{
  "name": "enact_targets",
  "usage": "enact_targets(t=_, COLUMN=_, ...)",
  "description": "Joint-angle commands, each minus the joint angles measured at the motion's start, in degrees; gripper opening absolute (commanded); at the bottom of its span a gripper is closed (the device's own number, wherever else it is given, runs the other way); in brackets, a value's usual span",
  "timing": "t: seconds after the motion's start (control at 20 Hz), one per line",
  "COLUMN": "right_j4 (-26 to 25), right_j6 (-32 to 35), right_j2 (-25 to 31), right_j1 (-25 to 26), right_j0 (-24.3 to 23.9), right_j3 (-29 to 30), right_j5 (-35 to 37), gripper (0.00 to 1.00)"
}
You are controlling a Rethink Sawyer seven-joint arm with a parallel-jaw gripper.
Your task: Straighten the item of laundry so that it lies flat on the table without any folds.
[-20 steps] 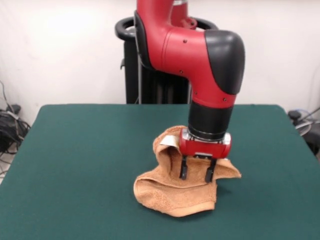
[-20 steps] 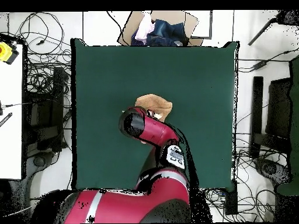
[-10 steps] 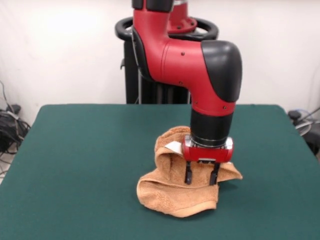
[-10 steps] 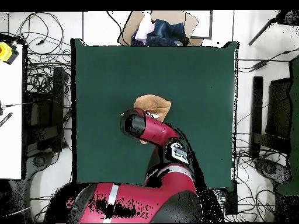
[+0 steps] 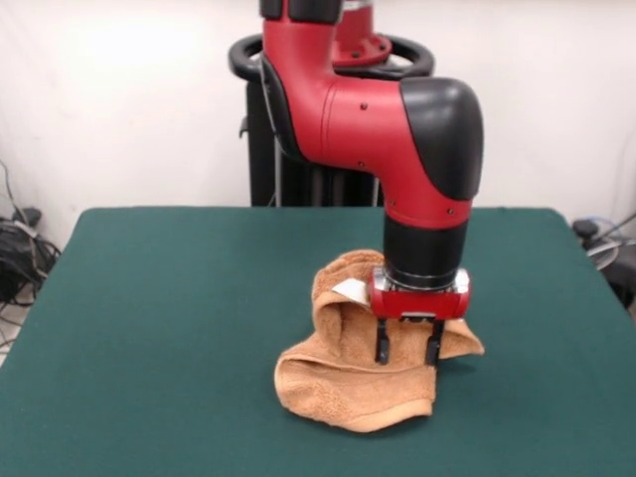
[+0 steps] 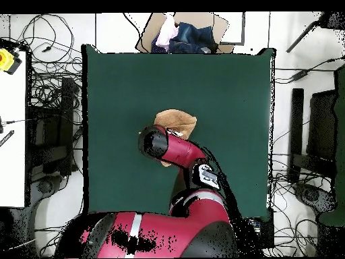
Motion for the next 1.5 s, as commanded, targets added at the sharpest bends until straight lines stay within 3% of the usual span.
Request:
enact_targets(t=0.05, right_j4=-1.55, right_j6=8.31, right_j2=6.95, right_j1=0.51, right_j0=-0.63, right_j3=8.17, right_j5=9.84, gripper=1.00)
enact_targets(t=0.5, right_j4=-0.49, right_j6=9.41, right_j2=5.95, right_j1=-2.07, right_j0=0.02, right_j3=9.61, right_j5=13.75, gripper=1.00)
enact_targets(t=1.5, right_j4=-0.55, right_j6=9.27, right_j2=6.74, right_j1=-2.34, right_j0=-0.38, right_j3=11.89, right_j5=12.51, gripper=1.00)
